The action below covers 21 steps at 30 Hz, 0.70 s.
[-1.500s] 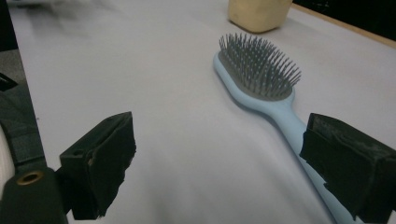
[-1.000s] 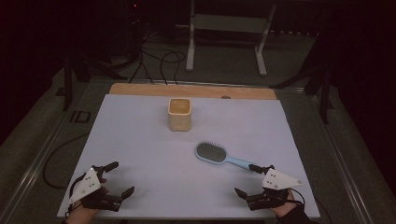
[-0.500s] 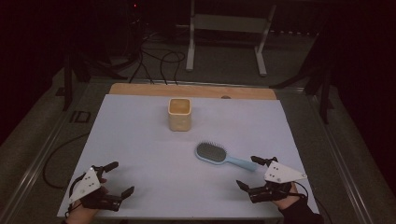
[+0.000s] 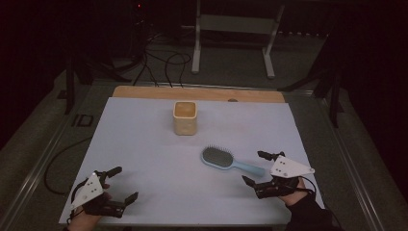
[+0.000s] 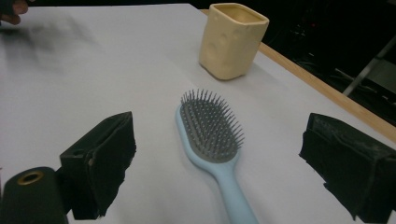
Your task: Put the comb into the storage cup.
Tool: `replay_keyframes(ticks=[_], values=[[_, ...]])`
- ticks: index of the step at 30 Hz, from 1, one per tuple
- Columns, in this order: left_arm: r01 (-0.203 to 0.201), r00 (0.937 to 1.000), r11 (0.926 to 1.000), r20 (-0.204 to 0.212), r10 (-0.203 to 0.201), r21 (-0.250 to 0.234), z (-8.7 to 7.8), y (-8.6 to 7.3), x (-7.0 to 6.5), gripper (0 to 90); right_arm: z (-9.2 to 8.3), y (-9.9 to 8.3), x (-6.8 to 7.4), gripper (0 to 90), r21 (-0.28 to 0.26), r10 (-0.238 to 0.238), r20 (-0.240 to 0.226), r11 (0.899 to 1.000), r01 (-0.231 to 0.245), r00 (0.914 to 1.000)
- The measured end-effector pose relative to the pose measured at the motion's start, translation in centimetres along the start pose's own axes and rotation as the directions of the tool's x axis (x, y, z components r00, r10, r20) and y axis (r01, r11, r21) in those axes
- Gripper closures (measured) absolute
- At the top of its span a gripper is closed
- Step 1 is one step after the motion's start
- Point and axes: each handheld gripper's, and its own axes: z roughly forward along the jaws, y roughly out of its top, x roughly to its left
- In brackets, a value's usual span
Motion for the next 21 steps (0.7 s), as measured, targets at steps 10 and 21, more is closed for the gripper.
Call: replay_keyframes(ticks=[10, 21], values=[[-0.001, 1.0, 1.0, 0.0, 0.001, -0.001, 0.0, 0.0, 0.0, 0.0, 0.7, 0.7, -1.6, 9.4, 0.01, 0.001, 0.01, 1.0, -0.001, 0.9999], [-0.004, 1.0, 1.0, 0.002, 0.004, 0.001, 0.0, 0.0, 0.0, 0.0, 2.4, 0.5, -3.4, 9.4, 0.04, 0.029, -0.014, 0.999, -0.029, 0.9995]])
